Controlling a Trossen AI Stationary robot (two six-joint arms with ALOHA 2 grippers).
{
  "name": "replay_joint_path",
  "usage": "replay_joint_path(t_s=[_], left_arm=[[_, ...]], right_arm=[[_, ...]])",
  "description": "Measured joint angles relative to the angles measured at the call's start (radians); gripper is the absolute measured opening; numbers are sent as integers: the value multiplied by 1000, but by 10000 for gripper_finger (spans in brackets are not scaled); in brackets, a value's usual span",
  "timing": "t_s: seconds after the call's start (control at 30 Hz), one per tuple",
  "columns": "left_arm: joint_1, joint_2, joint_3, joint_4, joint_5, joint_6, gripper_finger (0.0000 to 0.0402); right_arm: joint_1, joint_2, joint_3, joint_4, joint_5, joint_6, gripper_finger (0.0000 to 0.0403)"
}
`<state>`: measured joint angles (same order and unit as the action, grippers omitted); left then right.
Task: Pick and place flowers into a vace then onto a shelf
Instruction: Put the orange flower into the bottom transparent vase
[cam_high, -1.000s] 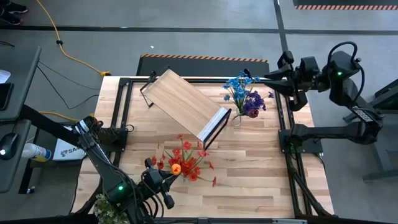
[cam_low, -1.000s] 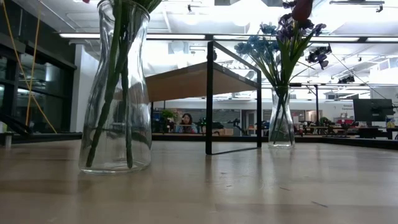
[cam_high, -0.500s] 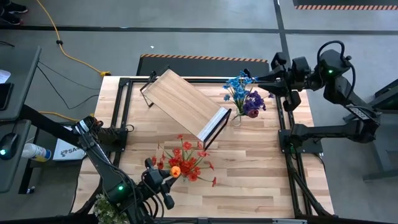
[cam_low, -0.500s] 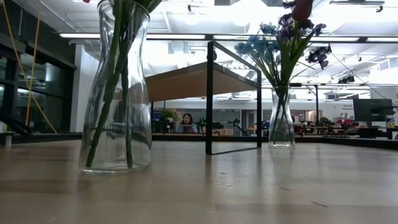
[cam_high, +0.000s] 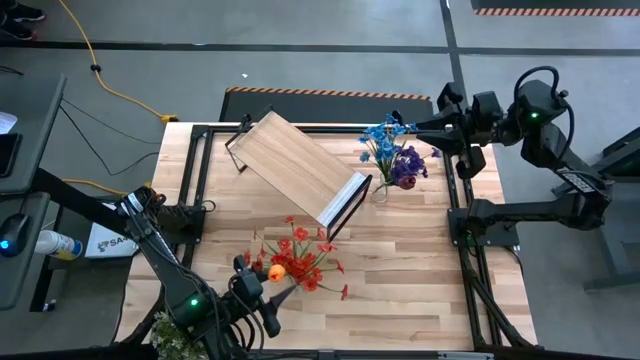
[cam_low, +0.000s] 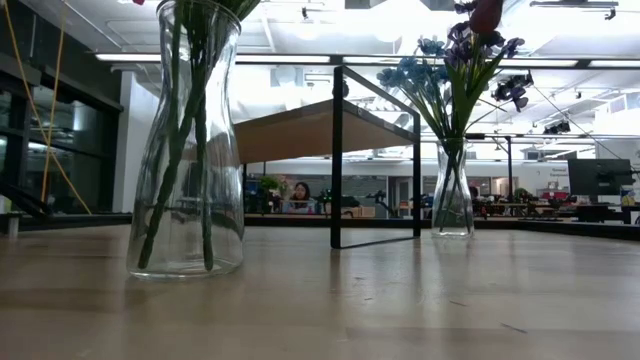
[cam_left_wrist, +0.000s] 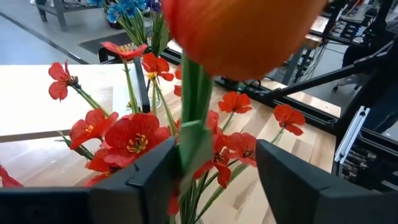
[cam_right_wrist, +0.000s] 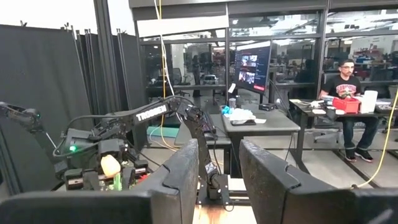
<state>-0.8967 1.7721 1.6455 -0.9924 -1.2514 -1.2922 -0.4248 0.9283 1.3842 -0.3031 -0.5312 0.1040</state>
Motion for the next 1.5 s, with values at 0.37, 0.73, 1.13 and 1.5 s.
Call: replay_joint_path(t_s=[0.37,0.73,1.13,1.5], left_arm=[[6,0,0,21,54,0,319],[69,0,0,33,219,4,361],[49,-7,2,81,237,4,372],[50,-7,5,94,282,4,372]], right_arm=[[0,0,0,27,0,0,110],[0,0,0,39,0,0,110],[0,0,0,39,0,-19,110],[0,0,0,39,0,-19,110]])
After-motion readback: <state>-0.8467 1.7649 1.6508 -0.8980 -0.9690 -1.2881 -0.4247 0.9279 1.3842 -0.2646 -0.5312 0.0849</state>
